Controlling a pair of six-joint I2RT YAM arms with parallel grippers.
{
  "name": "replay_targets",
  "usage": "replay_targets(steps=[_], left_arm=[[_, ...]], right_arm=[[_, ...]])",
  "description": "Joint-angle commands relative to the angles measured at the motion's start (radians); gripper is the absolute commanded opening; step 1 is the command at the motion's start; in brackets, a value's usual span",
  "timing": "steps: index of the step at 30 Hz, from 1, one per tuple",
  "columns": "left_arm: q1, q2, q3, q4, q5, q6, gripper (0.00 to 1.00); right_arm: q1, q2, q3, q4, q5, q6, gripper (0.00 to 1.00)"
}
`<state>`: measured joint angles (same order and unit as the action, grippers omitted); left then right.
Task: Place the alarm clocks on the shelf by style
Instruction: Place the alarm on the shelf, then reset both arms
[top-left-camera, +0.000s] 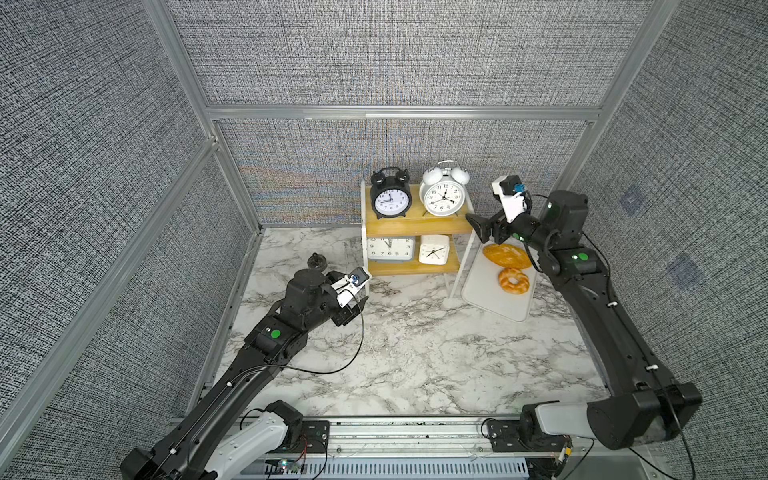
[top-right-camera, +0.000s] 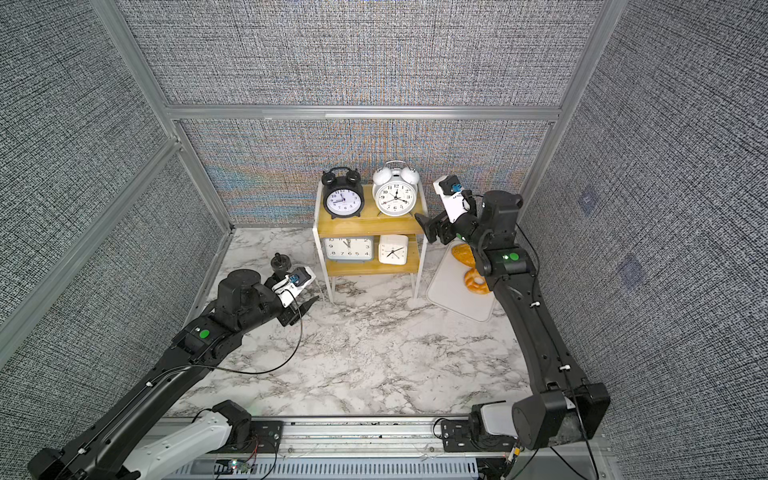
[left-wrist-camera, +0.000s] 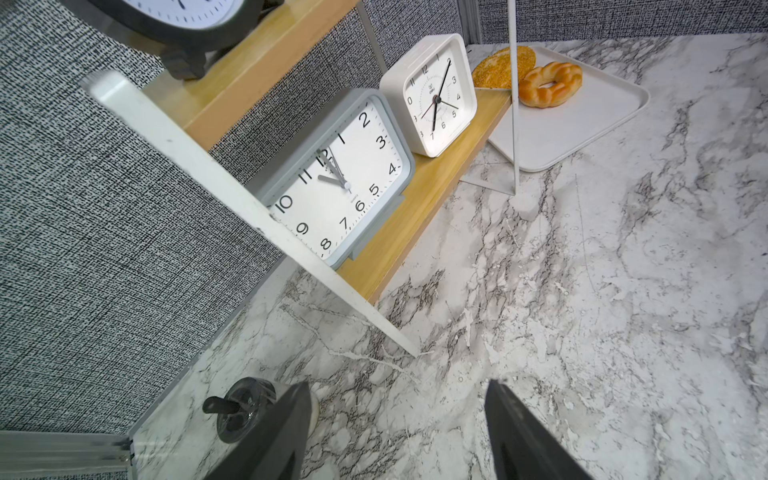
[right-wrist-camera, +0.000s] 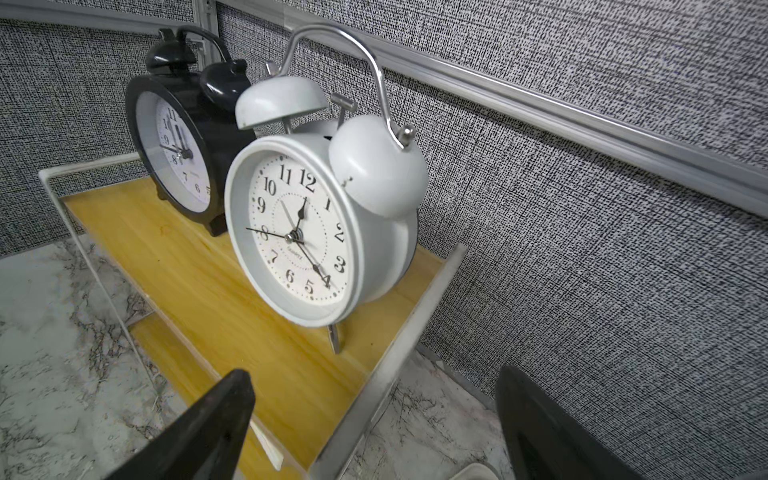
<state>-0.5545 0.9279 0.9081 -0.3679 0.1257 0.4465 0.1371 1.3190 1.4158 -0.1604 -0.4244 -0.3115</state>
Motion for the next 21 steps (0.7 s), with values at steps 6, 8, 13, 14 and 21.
replay_targets(steps=[6,8,13,14,21], left_arm=[[0.001,-0.033,-0.055,0.123,-0.135,-0.048,0.74],[0.001,-0.037,-0.074,0.153,-0.19,-0.064,0.75],[0.003,-0.06,-0.147,0.258,-0.387,-0.117,0.83],[0.005,-0.069,-0.172,0.294,-0.442,-0.128,0.88],[0.042,-0.153,-0.346,0.495,-0.725,-0.236,0.99]], right_arm=[[0.0,-0.221,-0.308,0.234,0.215,0.113,0.95],[-0.001,-0.274,-0.404,0.29,0.273,0.146,0.96],[-0.004,-0.356,-0.577,0.354,0.462,0.205,0.96],[-0.003,-0.371,-0.622,0.376,0.508,0.211,0.96],[-0.031,-0.452,-0.894,0.556,0.713,0.248,0.99]])
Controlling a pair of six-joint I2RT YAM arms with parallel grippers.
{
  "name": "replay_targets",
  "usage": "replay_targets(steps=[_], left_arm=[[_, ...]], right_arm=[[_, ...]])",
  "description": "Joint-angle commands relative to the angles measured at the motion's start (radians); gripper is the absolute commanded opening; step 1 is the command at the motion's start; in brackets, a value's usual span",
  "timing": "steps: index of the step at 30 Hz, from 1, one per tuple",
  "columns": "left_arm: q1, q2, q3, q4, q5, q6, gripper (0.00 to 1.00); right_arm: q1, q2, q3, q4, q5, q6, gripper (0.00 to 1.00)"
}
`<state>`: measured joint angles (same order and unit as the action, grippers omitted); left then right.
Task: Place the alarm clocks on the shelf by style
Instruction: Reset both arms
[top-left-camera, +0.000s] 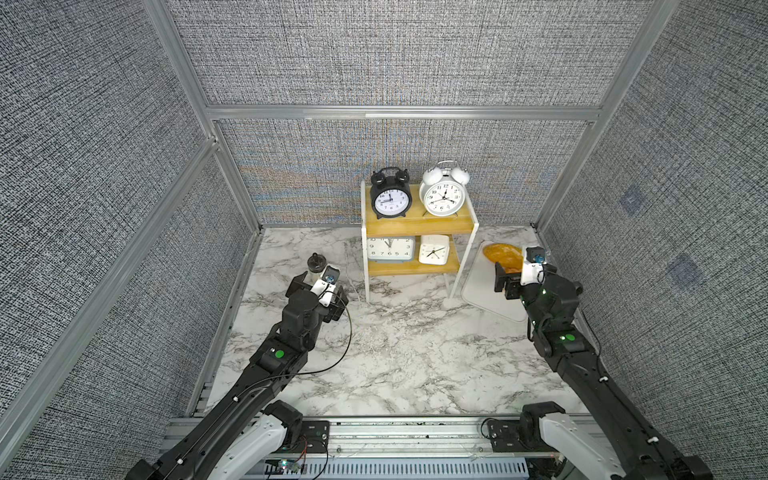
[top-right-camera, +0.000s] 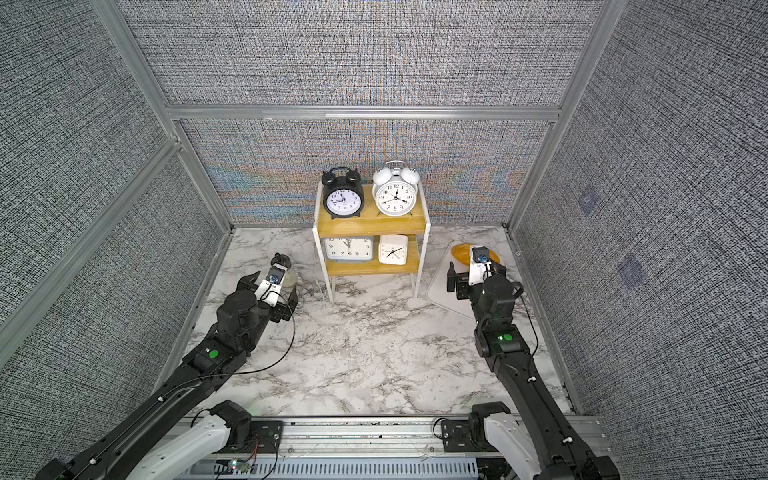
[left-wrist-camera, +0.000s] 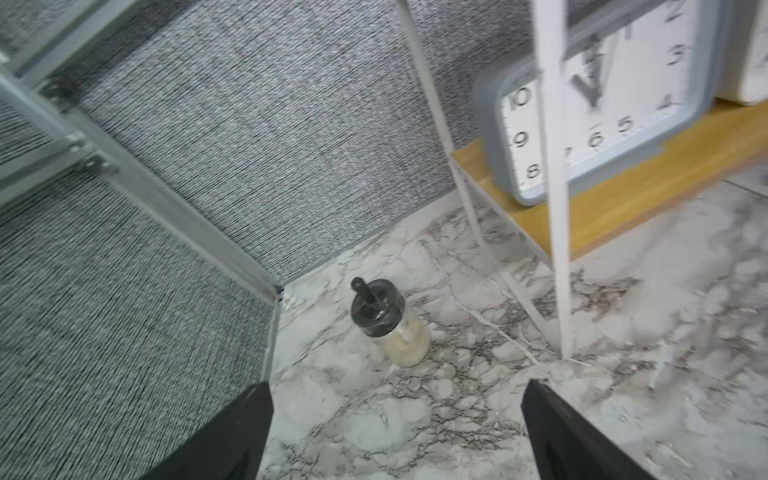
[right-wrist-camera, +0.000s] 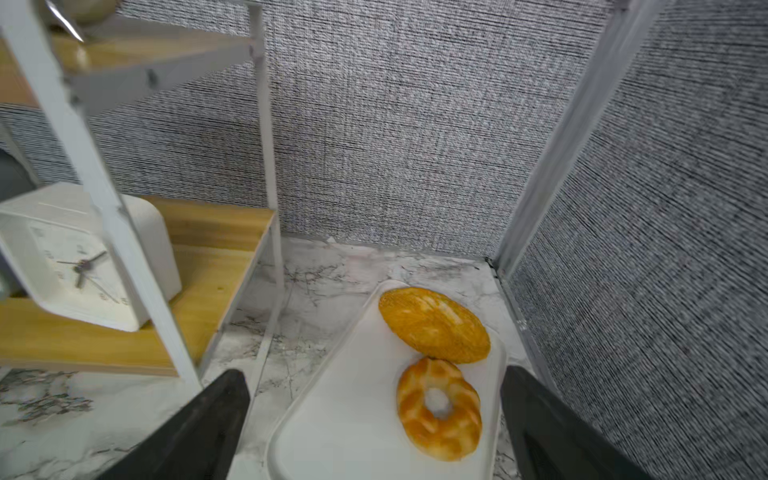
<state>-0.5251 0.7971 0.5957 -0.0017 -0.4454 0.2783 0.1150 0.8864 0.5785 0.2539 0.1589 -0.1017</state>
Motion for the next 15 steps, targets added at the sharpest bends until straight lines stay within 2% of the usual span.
replay_targets(steps=[1,7,15], left_arm=[[0.022,-0.038,-0.053,0.14,-0.179,-0.085,0.99],[0.068,-0.087,-0.158,0.179,-0.283,-0.129,0.99],[0.162,-0.046,-0.274,0.301,-0.24,-0.159,0.99]], right_arm=[[-0.015,-0.027,-0.09,0.172,0.151,0.048,0.99],[-0.058,-0.048,-0.266,0.33,0.215,0.101,0.99],[-0.113,0.058,-0.37,0.478,0.198,0.131,0.99]])
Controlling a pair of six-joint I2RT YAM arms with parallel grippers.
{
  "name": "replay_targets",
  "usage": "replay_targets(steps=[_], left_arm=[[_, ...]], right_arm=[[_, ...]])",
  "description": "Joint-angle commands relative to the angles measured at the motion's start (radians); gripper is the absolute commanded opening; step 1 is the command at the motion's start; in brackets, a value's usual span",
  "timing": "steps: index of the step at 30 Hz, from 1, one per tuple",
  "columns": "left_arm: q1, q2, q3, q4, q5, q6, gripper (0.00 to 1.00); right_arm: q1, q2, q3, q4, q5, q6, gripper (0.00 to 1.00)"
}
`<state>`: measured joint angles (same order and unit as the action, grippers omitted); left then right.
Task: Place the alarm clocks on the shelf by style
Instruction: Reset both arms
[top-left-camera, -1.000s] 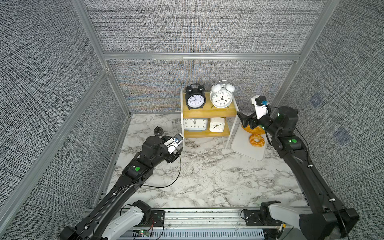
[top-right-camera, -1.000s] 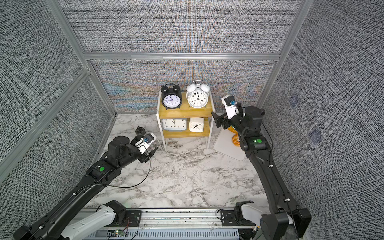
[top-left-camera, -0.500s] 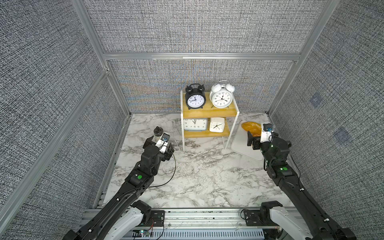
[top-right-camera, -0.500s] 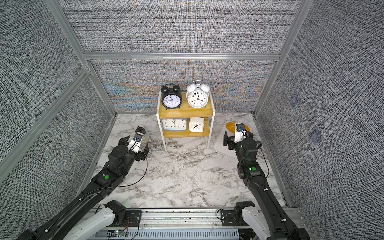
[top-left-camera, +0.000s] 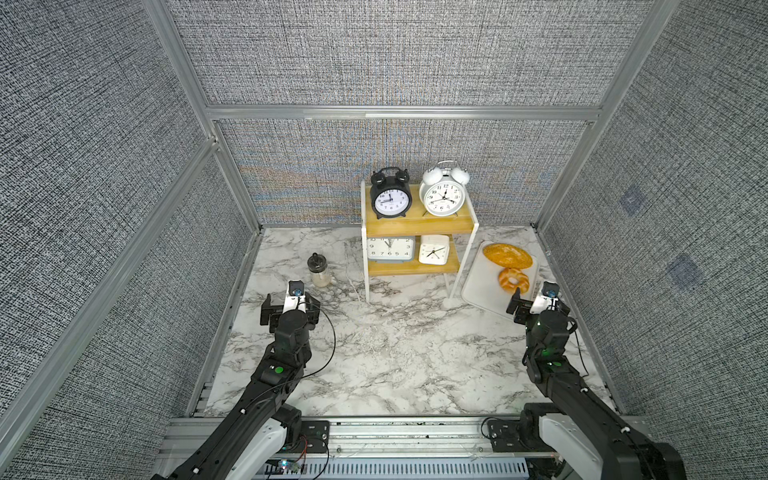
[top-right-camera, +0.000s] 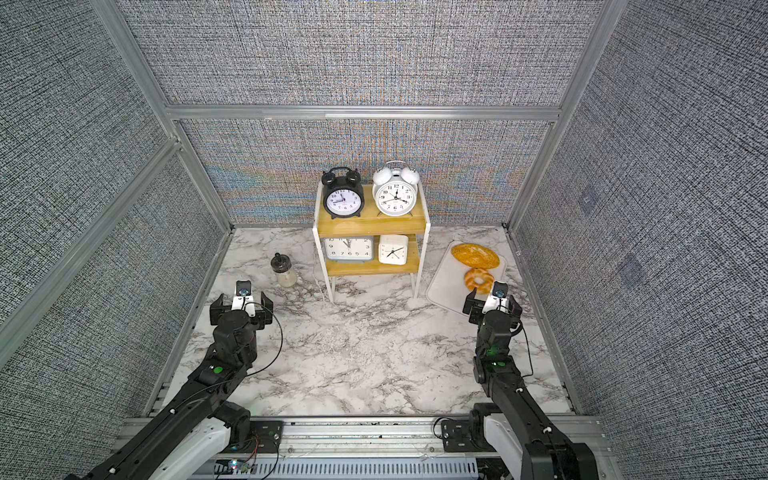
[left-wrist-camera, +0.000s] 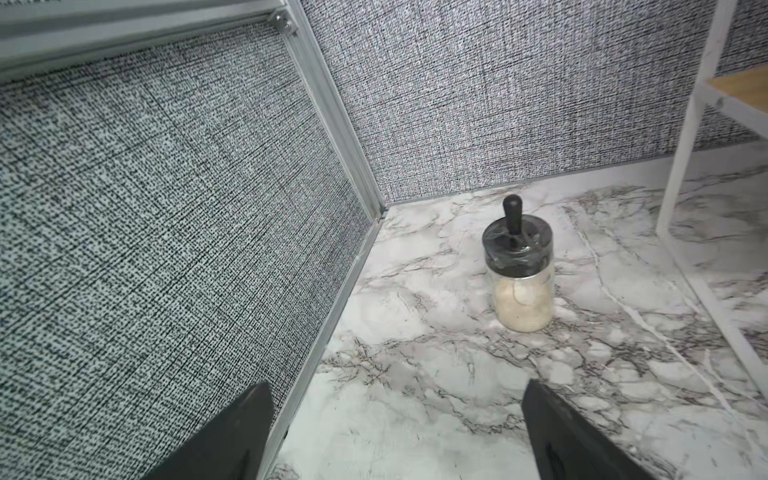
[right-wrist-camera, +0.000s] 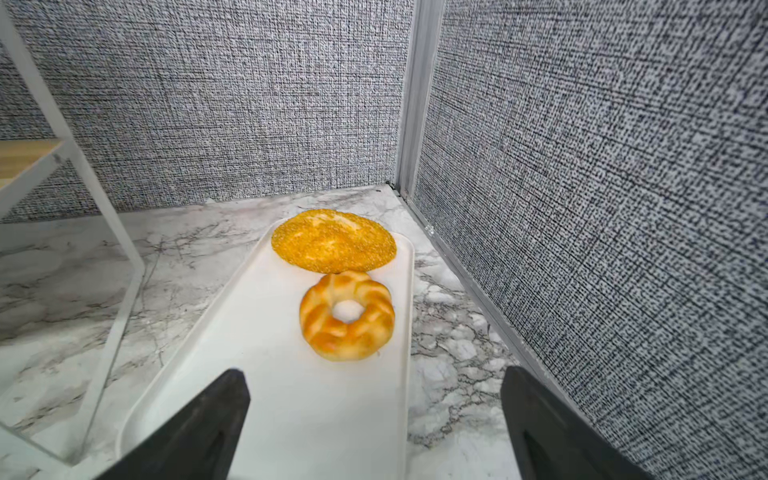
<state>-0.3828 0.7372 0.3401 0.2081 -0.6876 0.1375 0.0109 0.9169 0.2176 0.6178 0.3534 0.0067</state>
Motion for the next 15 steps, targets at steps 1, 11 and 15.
replay_targets(steps=[1,11,15], left_arm=[[0.034,0.029,-0.034,0.125,0.009,-0.011,0.99],[0.213,0.236,-0.082,0.337,0.292,-0.038,0.99],[0.287,0.333,-0.08,0.416,0.438,-0.076,0.99]], right_arm=[[-0.012,0.046,-0.014,0.129,-0.002,0.023,0.99],[-0.024,0.17,-0.066,0.34,-0.062,0.006,0.99],[-0.024,0.223,-0.086,0.429,-0.11,-0.01,0.99]])
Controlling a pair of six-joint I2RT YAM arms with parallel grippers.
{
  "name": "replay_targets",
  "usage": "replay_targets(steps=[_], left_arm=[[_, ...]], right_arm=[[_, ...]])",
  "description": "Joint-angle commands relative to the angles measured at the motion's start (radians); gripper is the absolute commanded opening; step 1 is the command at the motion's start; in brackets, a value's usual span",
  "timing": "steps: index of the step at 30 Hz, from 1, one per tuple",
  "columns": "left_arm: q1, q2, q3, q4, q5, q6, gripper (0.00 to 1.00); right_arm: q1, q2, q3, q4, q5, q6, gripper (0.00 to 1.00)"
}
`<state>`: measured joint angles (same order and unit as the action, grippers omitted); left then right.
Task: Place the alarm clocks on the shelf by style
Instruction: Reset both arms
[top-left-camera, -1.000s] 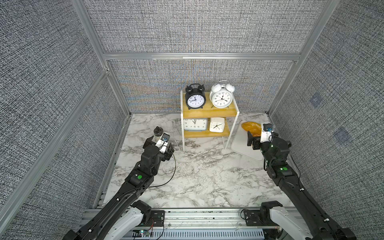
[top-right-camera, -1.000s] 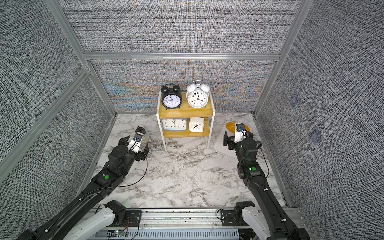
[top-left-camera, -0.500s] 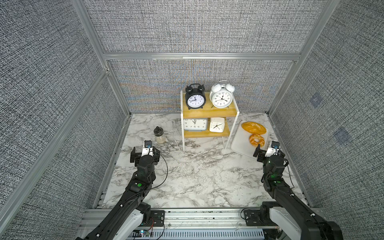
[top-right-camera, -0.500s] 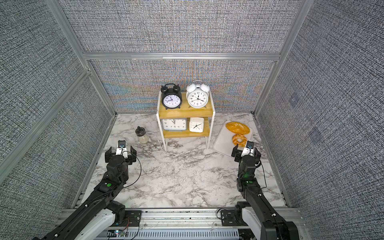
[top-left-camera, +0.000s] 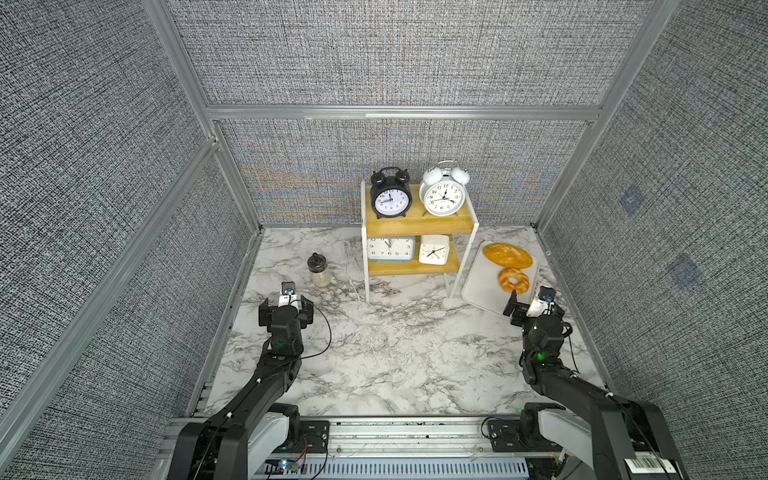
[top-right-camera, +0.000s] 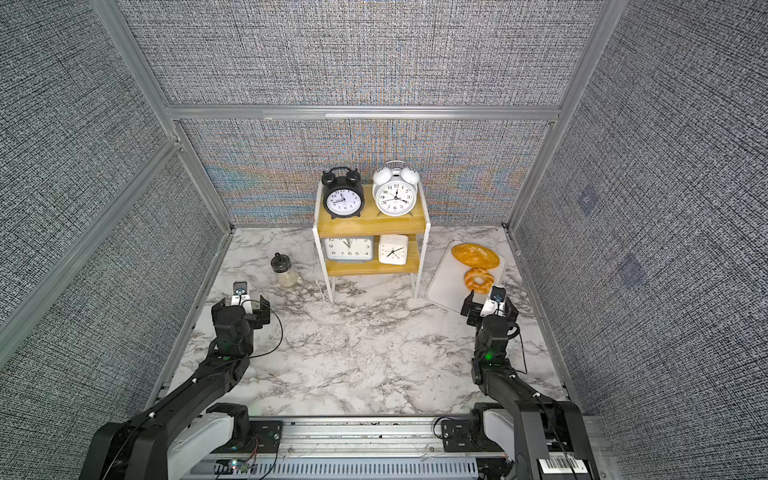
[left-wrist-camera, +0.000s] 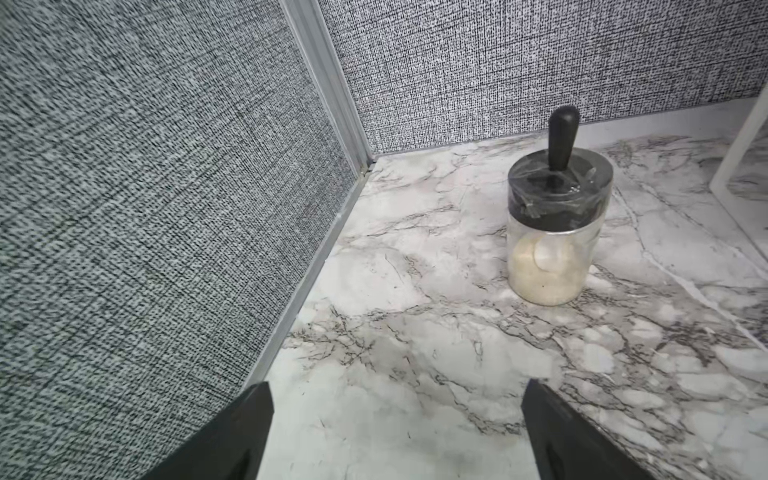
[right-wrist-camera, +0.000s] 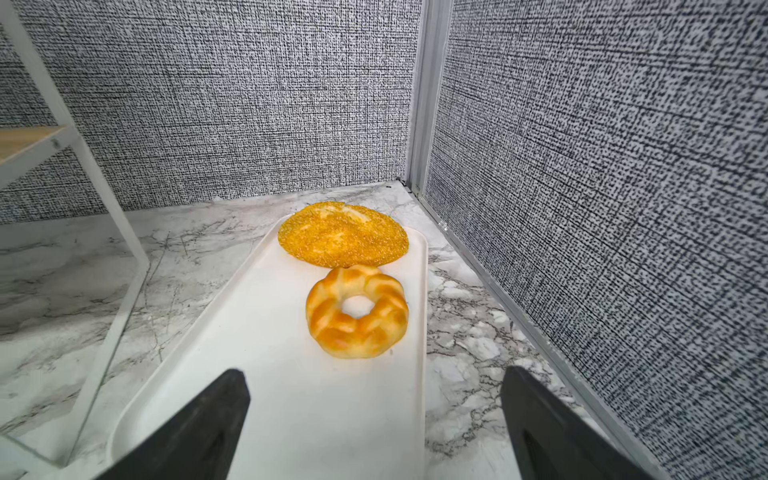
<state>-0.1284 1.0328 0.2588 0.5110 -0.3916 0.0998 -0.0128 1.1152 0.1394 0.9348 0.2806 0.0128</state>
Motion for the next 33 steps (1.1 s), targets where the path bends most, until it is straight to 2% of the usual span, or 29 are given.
replay_targets(steps=[1,7,10,13,22,25,33], left_arm=[[0.05,0.065,0.003,0.132,0.181,-0.047,0.99],[0.109,0.2,0.027,0.237,0.387,-0.074,0.99],[0.128,0.265,0.064,0.249,0.419,-0.115,0.99],[0.133,0.341,0.063,0.338,0.43,-0.13,0.99],[0.133,0.398,0.077,0.361,0.41,-0.138,0.99],[0.133,0.401,0.076,0.359,0.404,-0.14,0.99],[0.133,0.453,0.092,0.37,0.404,-0.137,0.99]], right_arm=[[-0.001,0.045,-0.009,0.137,-0.045,-0.02,0.99],[-0.001,0.123,0.018,0.148,-0.065,-0.044,0.99],[-0.001,0.134,0.019,0.152,-0.075,-0.05,0.99],[-0.001,0.134,0.015,0.16,-0.084,-0.053,0.99],[-0.002,0.143,0.03,0.133,-0.15,-0.038,0.99],[0.0,0.163,0.03,0.169,-0.213,-0.029,0.99],[0.009,0.249,0.004,0.328,-0.229,-0.004,0.99]])
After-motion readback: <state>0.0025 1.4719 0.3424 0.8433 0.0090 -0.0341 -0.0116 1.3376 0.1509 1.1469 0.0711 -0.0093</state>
